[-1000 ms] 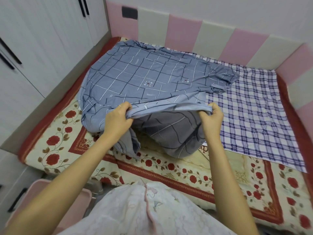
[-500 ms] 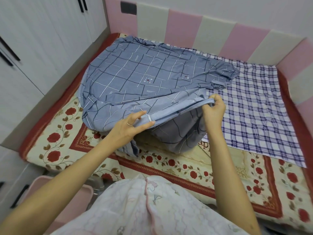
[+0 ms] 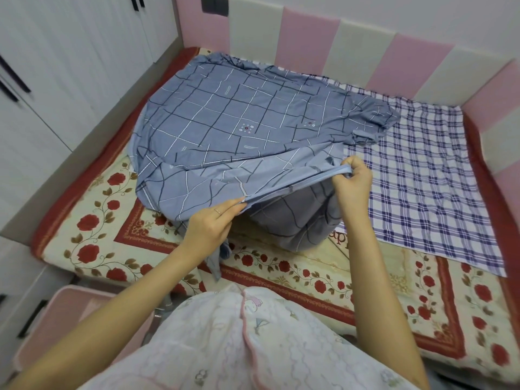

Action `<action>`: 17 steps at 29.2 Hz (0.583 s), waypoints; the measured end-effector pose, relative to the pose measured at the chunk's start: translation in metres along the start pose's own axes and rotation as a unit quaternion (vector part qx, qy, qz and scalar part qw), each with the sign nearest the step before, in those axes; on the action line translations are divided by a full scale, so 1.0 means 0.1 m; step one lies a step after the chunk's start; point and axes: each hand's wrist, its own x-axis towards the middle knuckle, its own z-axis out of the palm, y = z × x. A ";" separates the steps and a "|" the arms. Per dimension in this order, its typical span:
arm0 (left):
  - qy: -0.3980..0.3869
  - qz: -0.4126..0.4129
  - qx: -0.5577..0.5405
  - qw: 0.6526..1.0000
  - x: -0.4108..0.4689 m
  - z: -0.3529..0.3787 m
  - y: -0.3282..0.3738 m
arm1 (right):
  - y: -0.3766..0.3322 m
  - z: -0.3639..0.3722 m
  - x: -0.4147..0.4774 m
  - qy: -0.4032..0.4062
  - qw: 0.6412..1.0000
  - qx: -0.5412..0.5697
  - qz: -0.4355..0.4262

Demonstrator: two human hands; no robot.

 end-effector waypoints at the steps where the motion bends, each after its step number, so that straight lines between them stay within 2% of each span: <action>1: 0.021 -0.024 0.002 1.000 -0.02 0.01 0.02 | 0.00 0.00 0.01 -0.011 1.000 -0.008 0.001; 5: 0.103 -0.180 -0.043 0.977 0.01 -0.04 0.20 | 0.02 -0.09 0.04 -0.086 0.996 -0.036 0.004; 7: 0.114 -0.218 -0.061 0.967 0.01 -0.06 0.22 | 0.02 -0.12 0.03 -0.122 0.991 -0.048 -0.001; 11: 0.082 -0.236 -0.088 0.964 0.00 -0.07 0.18 | 0.08 -0.11 0.01 -0.139 0.987 -0.080 -0.021; 17: 0.019 -0.254 -0.158 0.954 -0.11 -0.12 0.13 | 0.10 -0.10 -0.02 -0.152 0.985 -0.064 -0.057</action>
